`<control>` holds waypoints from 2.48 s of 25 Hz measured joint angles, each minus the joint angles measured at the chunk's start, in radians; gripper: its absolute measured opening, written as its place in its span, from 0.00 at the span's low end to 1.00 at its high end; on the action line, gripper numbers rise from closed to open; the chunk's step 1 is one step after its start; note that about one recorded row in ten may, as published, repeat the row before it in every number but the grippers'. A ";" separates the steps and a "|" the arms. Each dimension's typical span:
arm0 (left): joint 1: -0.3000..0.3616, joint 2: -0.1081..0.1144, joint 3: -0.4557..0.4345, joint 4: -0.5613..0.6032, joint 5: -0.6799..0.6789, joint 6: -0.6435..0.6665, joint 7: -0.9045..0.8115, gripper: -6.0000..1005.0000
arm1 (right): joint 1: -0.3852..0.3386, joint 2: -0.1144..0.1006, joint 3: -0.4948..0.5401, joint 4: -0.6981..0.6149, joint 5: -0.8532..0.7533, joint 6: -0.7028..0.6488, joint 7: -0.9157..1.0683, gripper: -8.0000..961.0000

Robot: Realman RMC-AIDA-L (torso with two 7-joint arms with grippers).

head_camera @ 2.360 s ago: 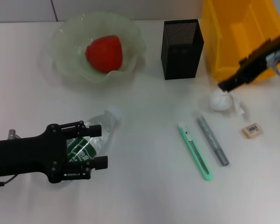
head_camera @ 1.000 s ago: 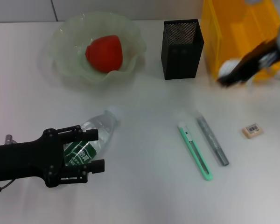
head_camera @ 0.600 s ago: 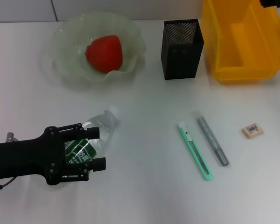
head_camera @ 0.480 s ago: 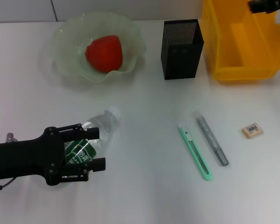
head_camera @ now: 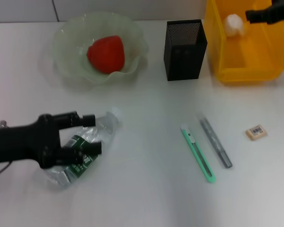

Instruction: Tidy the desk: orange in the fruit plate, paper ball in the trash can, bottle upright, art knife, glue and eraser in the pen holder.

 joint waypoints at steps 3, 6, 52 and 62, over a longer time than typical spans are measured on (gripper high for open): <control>-0.012 -0.004 -0.022 0.117 0.002 0.006 -0.165 0.78 | -0.128 0.000 0.007 -0.063 0.246 -0.094 -0.150 0.78; -0.032 -0.014 -0.021 0.296 0.034 -0.001 -0.361 0.78 | -0.242 0.001 0.063 -0.026 0.554 -0.261 -0.380 0.78; -0.337 -0.104 0.647 0.436 0.758 -0.592 -1.324 0.63 | -0.200 -0.002 0.320 0.972 0.766 -0.596 -1.333 0.78; -0.321 -0.104 0.652 0.443 0.755 -0.595 -1.302 0.44 | -0.199 -0.002 0.329 0.976 0.766 -0.588 -1.333 0.78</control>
